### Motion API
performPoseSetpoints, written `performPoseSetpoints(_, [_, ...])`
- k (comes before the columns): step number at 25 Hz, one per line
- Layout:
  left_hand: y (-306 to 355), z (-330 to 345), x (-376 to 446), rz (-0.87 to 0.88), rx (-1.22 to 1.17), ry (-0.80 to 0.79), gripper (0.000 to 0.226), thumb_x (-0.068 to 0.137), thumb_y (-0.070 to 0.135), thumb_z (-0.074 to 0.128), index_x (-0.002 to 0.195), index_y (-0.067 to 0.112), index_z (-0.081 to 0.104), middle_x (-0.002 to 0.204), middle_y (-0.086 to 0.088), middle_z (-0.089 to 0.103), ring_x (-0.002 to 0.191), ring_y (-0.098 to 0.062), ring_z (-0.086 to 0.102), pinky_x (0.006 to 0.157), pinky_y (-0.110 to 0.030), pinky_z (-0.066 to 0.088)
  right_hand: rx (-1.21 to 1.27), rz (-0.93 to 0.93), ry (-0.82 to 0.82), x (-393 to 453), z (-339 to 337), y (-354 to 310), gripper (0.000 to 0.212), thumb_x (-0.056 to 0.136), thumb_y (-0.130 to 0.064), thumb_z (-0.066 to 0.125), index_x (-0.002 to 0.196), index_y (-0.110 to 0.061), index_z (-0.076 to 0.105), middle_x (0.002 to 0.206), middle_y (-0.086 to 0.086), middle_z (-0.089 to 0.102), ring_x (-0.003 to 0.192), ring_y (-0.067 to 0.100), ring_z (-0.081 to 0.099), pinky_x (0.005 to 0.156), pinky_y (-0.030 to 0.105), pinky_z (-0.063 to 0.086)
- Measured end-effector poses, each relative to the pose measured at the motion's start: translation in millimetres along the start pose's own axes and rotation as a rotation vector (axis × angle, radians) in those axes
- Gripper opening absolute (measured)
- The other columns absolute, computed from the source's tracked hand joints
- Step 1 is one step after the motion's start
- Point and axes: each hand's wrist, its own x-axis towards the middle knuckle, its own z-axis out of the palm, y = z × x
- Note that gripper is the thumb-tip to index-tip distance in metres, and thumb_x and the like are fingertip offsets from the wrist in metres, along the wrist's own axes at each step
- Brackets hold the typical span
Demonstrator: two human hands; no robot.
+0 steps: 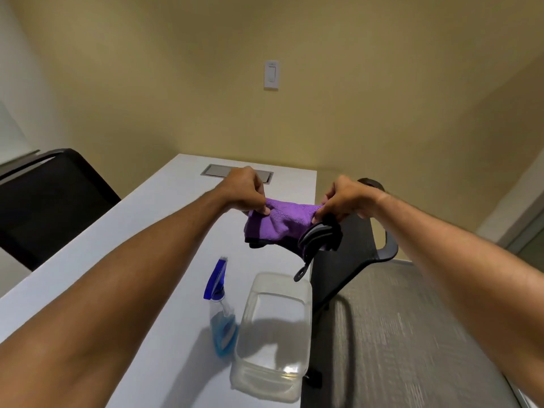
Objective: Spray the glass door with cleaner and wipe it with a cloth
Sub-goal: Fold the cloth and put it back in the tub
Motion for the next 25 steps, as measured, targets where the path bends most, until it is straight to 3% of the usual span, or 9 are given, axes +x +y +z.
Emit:
performPoseSetpoints(3, [-8.3,33.4,12.4,-0.111,-0.040,-0.011,0.020,0.064,0.010,0.086,0.059,0.006,0.067,0.073,-0.013,0.072,0.066,-0.023,0.071,0.065,-0.036,0.062,0.108,0.068,0.001,15.4,20.8,26.4,0.020,0.067,-0.004,0.087,0.071,0.006,0.070,0.064,0.015,0.065,0.056,0.021,0.063,0.056,0.030,0.056])
performPoseSetpoints(6, [-20.8,68.6,20.2,-0.233,-0.073,0.011,0.022,0.060,0.012,0.087,0.069,-0.001,0.072,0.072,-0.014,0.073,0.069,-0.027,0.073,0.070,-0.043,0.062,0.201,0.190,0.018,25.6,46.7,48.0,0.017,0.070,0.000,0.083,0.077,0.005,0.067,0.066,0.012,0.066,0.044,0.013,0.065,0.043,0.021,0.051])
performPoseSetpoints(9, [-29.9,97.4,23.8,-0.339,-0.077,0.029,0.024,0.063,0.013,0.082,0.081,-0.001,0.073,0.073,-0.011,0.074,0.071,-0.027,0.073,0.073,-0.041,0.062,0.321,0.287,0.040,36.5,71.0,67.3,0.017,0.072,0.006,0.078,0.080,0.004,0.063,0.065,0.011,0.060,0.032,0.008,0.058,0.035,0.016,0.043])
performPoseSetpoints(12, [-36.2,119.3,23.7,-0.426,-0.076,0.030,0.016,0.066,0.013,0.077,0.078,0.005,0.072,0.076,-0.009,0.075,0.071,-0.026,0.073,0.065,-0.034,0.060,0.414,0.379,0.019,46.8,93.6,86.2,0.020,0.073,0.008,0.076,0.089,0.007,0.064,0.069,0.013,0.061,0.035,0.012,0.061,0.035,0.018,0.046])
performPoseSetpoints(16, [-57.5,151.2,27.8,-0.521,-0.136,0.019,0.020,0.064,0.015,0.080,0.074,0.003,0.068,0.078,-0.011,0.074,0.070,-0.028,0.073,0.069,-0.042,0.063,0.473,0.463,0.003,57.8,121.6,113.0,0.018,0.072,0.005,0.078,0.085,0.005,0.066,0.068,0.013,0.066,0.046,0.017,0.068,0.044,0.024,0.054])
performPoseSetpoints(20, [-82.9,180.1,29.3,-0.582,-0.185,0.022,0.025,0.066,0.019,0.084,0.077,0.002,0.069,0.079,-0.013,0.073,0.072,-0.027,0.073,0.072,-0.042,0.062,0.531,0.508,0.027,71.3,148.9,139.1,0.024,0.068,0.007,0.080,0.090,0.010,0.068,0.076,0.019,0.072,0.063,0.026,0.074,0.064,0.038,0.063])
performPoseSetpoints(25, [-102.6,194.7,33.9,-0.621,-0.189,0.011,0.031,0.068,0.022,0.085,0.083,0.000,0.070,0.081,-0.014,0.072,0.073,-0.028,0.072,0.073,-0.043,0.062,0.525,0.500,0.023,83.9,166.1,151.9,0.024,0.069,0.005,0.081,0.090,0.011,0.069,0.078,0.020,0.073,0.066,0.027,0.075,0.067,0.042,0.063])
